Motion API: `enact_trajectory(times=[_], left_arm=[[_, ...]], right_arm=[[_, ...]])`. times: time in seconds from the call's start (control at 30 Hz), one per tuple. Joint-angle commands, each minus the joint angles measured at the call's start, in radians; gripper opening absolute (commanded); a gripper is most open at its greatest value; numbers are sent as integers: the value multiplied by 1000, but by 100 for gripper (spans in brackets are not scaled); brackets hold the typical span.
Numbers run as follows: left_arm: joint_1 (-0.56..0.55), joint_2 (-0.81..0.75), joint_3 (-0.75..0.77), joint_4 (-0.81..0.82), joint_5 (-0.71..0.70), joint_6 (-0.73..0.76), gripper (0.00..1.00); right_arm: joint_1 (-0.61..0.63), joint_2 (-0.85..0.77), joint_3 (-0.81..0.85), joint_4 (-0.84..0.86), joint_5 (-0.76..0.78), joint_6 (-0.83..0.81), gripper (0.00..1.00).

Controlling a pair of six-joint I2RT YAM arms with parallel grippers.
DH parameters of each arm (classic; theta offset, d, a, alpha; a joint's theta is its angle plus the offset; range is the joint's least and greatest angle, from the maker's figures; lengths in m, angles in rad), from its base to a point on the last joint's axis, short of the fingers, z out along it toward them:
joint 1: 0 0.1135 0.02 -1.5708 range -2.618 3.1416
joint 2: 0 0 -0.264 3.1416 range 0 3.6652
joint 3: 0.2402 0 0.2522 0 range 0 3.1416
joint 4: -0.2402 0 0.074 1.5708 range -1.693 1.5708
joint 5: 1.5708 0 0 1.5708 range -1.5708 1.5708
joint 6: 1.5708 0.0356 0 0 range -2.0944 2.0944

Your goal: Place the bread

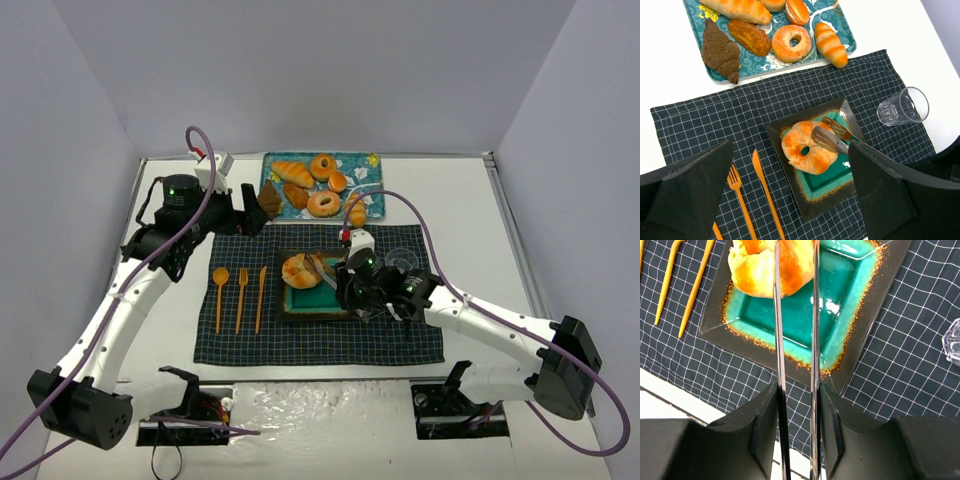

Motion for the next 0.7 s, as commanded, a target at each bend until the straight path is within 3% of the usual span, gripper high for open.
enact_trajectory(times=[0.0, 0.17, 0.4, 0.67], left_arm=[[2, -29, 25, 63, -11, 10, 97], [2, -48, -16, 95, -7, 9, 97], [5, -69, -31, 103, -11, 16, 97], [10, -82, -39, 101, -10, 20, 97]], right_arm=[[12, -8, 2, 82, 45, 21, 14], [14, -16, -10, 76, 57, 35, 29], [21, -6, 4, 68, 58, 44, 42], [32, -1, 35, 46, 68, 45, 46]])
